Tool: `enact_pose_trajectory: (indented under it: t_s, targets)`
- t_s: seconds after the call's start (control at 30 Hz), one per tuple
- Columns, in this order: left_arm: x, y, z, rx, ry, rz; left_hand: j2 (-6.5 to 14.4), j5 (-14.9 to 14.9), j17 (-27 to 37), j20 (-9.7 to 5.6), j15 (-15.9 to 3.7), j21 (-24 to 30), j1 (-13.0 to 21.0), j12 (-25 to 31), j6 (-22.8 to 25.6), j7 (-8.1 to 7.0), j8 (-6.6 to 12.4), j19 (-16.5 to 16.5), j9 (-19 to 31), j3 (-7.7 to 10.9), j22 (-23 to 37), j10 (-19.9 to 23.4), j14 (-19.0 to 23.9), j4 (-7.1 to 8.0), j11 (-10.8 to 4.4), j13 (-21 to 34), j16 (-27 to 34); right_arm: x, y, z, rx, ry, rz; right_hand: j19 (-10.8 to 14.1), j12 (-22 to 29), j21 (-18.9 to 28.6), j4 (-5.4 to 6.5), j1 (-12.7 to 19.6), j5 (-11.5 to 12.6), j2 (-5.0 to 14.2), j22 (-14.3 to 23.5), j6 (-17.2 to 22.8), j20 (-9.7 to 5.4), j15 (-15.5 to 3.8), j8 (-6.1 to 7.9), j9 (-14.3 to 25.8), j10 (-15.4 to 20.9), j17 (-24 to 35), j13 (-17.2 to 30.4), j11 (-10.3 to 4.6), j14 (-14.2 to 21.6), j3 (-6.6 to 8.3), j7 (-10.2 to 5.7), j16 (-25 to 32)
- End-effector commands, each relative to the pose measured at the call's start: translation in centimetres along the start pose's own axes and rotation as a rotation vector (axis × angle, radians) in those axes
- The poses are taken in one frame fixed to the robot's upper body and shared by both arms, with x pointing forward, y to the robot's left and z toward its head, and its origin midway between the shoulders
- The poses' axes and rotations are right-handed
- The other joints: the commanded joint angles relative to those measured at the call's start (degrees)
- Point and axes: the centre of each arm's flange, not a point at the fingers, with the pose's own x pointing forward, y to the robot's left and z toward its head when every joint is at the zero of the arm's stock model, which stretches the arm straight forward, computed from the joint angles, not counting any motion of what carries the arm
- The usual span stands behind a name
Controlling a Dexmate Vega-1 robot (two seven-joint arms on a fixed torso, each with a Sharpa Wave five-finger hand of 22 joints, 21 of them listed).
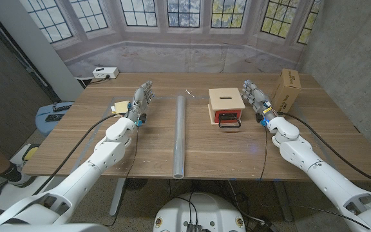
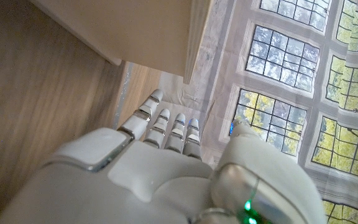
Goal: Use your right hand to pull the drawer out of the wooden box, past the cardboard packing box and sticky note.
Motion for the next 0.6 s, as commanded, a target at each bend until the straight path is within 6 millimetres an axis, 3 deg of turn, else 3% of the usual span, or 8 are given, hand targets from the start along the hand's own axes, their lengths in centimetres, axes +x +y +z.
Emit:
enact_pose_trajectory:
  t_s: [0.03, 0.6]
  targets:
    - [-0.2, -0.8, 0.3, 0.01, -0.008, 0.008, 0.36, 0.39, 0.07, 0.43, -0.03, 0.35, 0.14, 0.38, 0.16, 0.25, 0.3, 0.08, 0.15, 0.42, 0.25, 0.09, 0.19, -0.02, -0.06, 0.17, 0.44, -0.6, -0.5, 0.1, 0.012, 0.0, 0.012, 0.36, 0.3, 0.33, 0.05, 0.38, 0.16, 0.14, 0.14, 0.57, -3.1, -4.01, 0.36, 0.19, 0.27, 0.17, 0.23, 0.14, 0.4, 0.29, 0.07, 0.49]
    - [1.4, -1.2, 1.5, 0.048, -0.01, -0.038, 0.32, 0.42, 0.04, 0.31, 0.12, 0.32, 0.46, 0.33, 0.23, 0.22, 0.21, 0.22, 0.16, 0.54, 0.24, 0.29, 0.49, -0.41, -0.03, 0.17, 0.32, -1.5, -0.1, 2.4, -0.068, -0.03, 0.008, 0.34, 0.2, 0.26, -0.61, 0.33, 0.04, 0.1, 0.14, 0.67, -3.08, -4.03, 0.28, 0.2, 0.3, -0.04, 0.25, -0.14, 0.19, 0.71, 0.02, 0.38]
